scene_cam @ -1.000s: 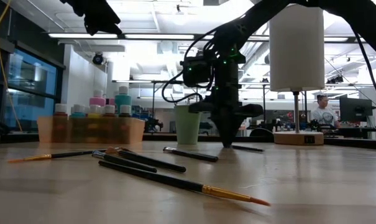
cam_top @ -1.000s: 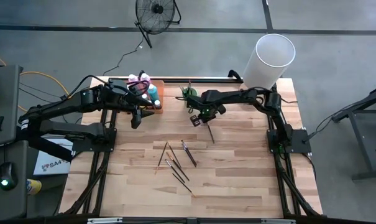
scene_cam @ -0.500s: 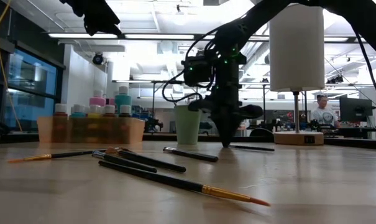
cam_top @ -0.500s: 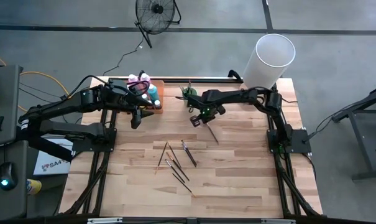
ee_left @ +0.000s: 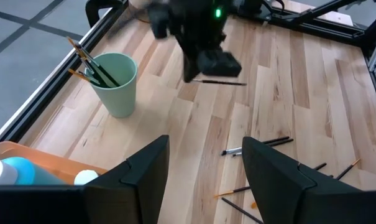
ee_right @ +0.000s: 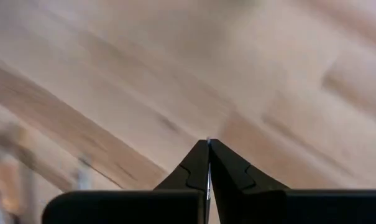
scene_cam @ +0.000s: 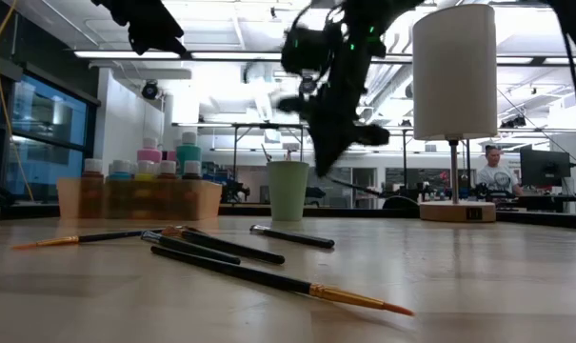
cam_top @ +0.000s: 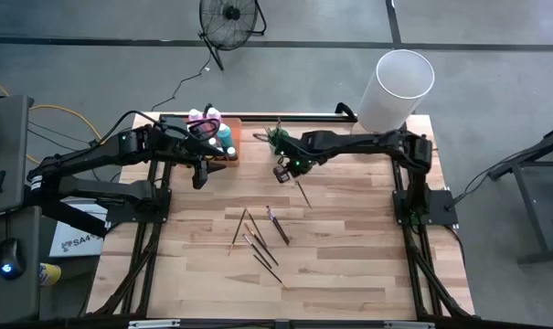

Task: Pick & Place Paint Supplies
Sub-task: Put the black paint brush into the green cup

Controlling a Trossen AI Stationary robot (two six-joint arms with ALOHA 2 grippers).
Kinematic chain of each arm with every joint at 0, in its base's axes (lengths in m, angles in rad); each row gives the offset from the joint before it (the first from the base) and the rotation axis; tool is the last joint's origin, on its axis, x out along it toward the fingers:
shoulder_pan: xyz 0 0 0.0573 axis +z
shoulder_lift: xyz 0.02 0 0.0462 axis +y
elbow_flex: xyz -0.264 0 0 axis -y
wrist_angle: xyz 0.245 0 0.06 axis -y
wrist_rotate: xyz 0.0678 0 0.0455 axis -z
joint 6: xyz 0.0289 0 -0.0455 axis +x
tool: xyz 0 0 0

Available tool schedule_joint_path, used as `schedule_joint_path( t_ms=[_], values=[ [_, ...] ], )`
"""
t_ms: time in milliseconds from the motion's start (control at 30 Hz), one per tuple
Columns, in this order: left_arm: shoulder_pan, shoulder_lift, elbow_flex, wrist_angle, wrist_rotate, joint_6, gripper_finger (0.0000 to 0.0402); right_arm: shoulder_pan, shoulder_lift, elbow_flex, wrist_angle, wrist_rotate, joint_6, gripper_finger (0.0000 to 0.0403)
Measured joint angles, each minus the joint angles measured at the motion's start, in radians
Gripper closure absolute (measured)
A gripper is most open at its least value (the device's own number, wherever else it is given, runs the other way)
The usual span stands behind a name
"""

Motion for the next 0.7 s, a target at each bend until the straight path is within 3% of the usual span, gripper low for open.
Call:
schedule_joint_path(
  t_ms=[200,367,533,700],
  values=[
    [0.0,0.0,0.0,0.0,0.0,-0.005,0.0202,0.003,-0.133,0.003,0.207,0.177,-0.017,0.0399],
    [0.0,0.0,0.0,0.001,-0.001,-0.008,0.0202,0.006,-0.197,0.004,0.431,0.376,-0.165,0.0399],
    [0.0,0.0,0.0,0.0,-0.001,-0.011,0.0202,-0.007,-0.182,0.004,0.606,0.518,-0.34,0.0399],
    [0.0,0.0,0.0,0.0,0.0,-0.011,0.0202,-0.027,-0.122,0.004,0.648,0.589,-0.377,0.0399]
  ],
)
